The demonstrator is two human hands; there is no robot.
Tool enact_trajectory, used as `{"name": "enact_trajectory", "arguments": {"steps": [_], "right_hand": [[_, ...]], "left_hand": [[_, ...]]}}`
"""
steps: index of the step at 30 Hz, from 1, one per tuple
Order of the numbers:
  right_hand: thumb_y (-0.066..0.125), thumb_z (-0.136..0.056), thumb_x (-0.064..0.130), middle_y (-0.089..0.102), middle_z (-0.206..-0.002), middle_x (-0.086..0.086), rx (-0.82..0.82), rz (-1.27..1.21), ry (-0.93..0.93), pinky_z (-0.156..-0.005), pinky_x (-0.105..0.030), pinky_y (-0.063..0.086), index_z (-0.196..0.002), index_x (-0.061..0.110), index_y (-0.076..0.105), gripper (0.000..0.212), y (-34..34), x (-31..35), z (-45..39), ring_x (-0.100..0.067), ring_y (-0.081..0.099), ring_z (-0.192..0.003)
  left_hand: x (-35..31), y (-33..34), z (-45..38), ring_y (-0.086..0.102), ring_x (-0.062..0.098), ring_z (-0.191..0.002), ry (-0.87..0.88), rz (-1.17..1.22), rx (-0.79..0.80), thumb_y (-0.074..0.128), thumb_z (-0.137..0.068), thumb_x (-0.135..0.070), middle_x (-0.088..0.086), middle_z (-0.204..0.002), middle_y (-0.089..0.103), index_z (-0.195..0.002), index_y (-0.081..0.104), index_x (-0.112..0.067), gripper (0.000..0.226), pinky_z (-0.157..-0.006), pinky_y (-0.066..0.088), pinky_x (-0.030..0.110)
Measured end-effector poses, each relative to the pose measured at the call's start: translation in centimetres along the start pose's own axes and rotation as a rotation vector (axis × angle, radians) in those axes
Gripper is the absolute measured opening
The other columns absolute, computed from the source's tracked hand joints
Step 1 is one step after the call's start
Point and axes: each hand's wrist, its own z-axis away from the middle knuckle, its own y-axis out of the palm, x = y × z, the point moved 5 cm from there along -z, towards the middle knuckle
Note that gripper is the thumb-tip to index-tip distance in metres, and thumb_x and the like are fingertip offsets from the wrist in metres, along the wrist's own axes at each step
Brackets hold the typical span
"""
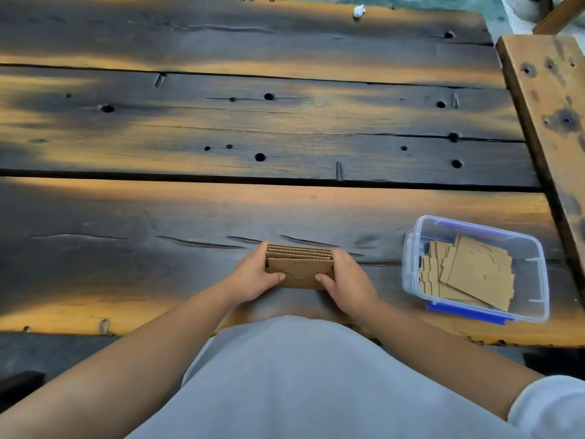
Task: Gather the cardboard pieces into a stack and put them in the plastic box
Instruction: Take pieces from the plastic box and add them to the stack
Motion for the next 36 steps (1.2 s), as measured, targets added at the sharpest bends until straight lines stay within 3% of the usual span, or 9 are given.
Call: {"name": "enact_trajectory", "arguments": {"steps": [4,8,12,17,21,24,26,30,36], "right_hand": [[0.057,-0.09,0.044,0.067,-0.099,-0.004,-0.004,0.089,0.034,-0.069,-0.042,0.05,-0.101,0.026,0.036,0.03,0.5,0.0,0.4,-0.031,0.063,-0.091],[0.061,-0.087,0.045,0.068,-0.11,0.0,-0.112,0.102,-0.016,-0.076,-0.041,0.05,-0.128,0.029,0.044,0.048,-0.1,0.1,0.5,-0.027,0.06,-0.103],[0.061,-0.087,0.043,0.065,-0.11,0.005,-0.129,0.06,0.028,-0.075,-0.036,0.047,-0.118,0.029,0.052,0.035,0.4,0.0,0.2,-0.022,0.058,-0.104],[0.057,-0.089,0.039,0.063,-0.108,0.0,-0.061,0.047,0.028,-0.071,-0.038,0.047,-0.107,0.026,0.05,0.023,0.9,-0.2,0.1,-0.026,0.059,-0.1],[0.059,-0.091,0.034,0.066,-0.107,-0.007,-0.021,-0.002,0.013,-0.073,-0.039,0.047,-0.103,0.019,0.051,0.02,0.5,0.3,0.1,-0.03,0.059,-0.098],[0.063,-0.09,0.031,0.063,-0.087,-0.007,0.0,-0.082,0.018,-0.064,-0.038,0.041,-0.087,0.018,0.046,0.022,-0.1,0.7,0.5,-0.031,0.058,-0.087],[0.066,-0.089,0.031,0.056,-0.077,-0.001,-0.01,-0.176,0.051,-0.061,-0.036,0.038,-0.092,0.018,0.048,0.022,-0.6,0.7,1.0,-0.026,0.056,-0.078],[0.067,-0.088,0.031,0.06,-0.087,0.005,-0.053,-0.328,0.104,-0.06,-0.023,0.038,-0.125,0.017,0.05,0.044,-1.4,0.3,2.1,-0.01,0.054,-0.075],[0.074,-0.083,0.019,0.064,-0.102,0.012,-0.179,-0.66,0.251,-0.066,-0.012,0.05,-0.115,0.03,0.049,0.042,-1.6,-1.1,4.5,0.01,0.061,-0.088]], "left_hand": [[-0.1,0.2,0.3,0.055,0.024,-0.108,0.056,-0.157,-0.084,0.062,-0.091,-0.022,0.009,-0.117,0.059,-0.116,0.046,-0.011,0.031,-0.092,0.045,0.04],[-0.5,-0.4,0.7,0.053,0.026,-0.098,0.15,-0.246,-0.167,0.059,-0.093,-0.025,0.006,-0.105,0.057,-0.109,0.047,-0.011,0.024,-0.076,0.039,0.035],[-0.2,0.1,0.7,0.055,0.027,-0.098,0.11,-0.202,-0.156,0.058,-0.093,-0.024,0.008,-0.108,0.059,-0.113,0.045,-0.012,0.026,-0.078,0.043,0.038],[0.2,0.2,0.6,0.056,0.026,-0.099,0.099,-0.213,-0.121,0.059,-0.093,-0.022,0.007,-0.11,0.06,-0.119,0.042,-0.014,0.031,-0.073,0.036,0.031],[0.1,-0.4,0.8,0.057,0.03,-0.103,0.095,-0.283,-0.083,0.055,-0.095,-0.023,0.012,-0.111,0.062,-0.113,0.045,-0.009,0.025,-0.08,0.044,0.037],[-0.1,-0.9,1.4,0.059,0.031,-0.098,0.084,-0.297,-0.063,0.054,-0.096,-0.027,0.013,-0.105,0.064,-0.111,0.044,-0.009,0.026,-0.083,0.048,0.046],[-0.2,-1.2,1.9,0.059,0.029,-0.092,0.062,-0.305,-0.065,0.053,-0.096,-0.032,0.011,-0.101,0.063,-0.117,0.042,-0.012,0.031,-0.081,0.05,0.048],[-0.7,-1.3,2.9,0.061,0.025,-0.098,0.05,-0.163,-0.13,0.055,-0.095,-0.034,0.004,-0.114,0.063,-0.122,0.04,-0.019,0.035,-0.081,0.051,0.04],[-2.2,0.0,3.3,0.059,0.023,-0.101,0.047,-0.098,-0.126,0.055,-0.094,-0.036,0.004,-0.116,0.061,-0.123,0.043,-0.022,0.035,-0.086,0.051,0.041]]}}
